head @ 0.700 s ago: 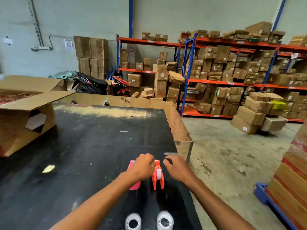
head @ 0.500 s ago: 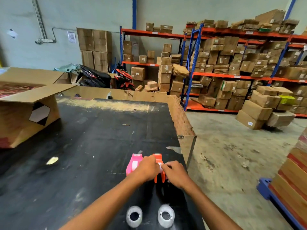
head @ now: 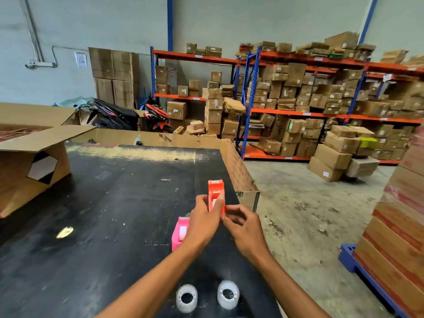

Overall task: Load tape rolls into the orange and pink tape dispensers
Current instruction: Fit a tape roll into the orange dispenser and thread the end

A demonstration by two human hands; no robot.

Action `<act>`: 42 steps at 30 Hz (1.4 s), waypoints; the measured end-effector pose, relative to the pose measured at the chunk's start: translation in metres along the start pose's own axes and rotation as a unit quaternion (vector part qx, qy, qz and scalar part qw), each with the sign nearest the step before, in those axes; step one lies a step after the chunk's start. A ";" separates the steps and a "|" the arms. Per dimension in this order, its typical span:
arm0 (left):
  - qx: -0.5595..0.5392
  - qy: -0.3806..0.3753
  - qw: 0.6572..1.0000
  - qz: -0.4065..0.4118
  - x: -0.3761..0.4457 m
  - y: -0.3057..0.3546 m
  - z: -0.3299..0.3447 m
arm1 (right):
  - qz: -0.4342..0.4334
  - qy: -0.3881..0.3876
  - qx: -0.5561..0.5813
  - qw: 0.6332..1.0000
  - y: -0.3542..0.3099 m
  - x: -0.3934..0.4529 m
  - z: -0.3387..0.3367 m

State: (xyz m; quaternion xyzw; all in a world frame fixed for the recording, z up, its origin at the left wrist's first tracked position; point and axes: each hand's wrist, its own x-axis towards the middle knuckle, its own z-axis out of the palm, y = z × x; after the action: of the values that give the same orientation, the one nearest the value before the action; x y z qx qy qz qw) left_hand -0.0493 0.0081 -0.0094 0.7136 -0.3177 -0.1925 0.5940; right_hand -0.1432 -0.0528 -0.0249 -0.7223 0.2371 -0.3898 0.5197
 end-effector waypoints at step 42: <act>-0.230 -0.127 0.955 -0.137 -0.037 -0.024 -0.118 | 0.079 0.038 -0.382 0.920 0.017 -0.005 0.043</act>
State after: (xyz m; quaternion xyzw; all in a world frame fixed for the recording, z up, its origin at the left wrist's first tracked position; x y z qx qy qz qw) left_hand 0.0059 0.1208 -0.0104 0.5638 -0.2368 -0.4291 0.6648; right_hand -0.1106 -0.0308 -0.0487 -0.8297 0.4437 -0.2541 0.2238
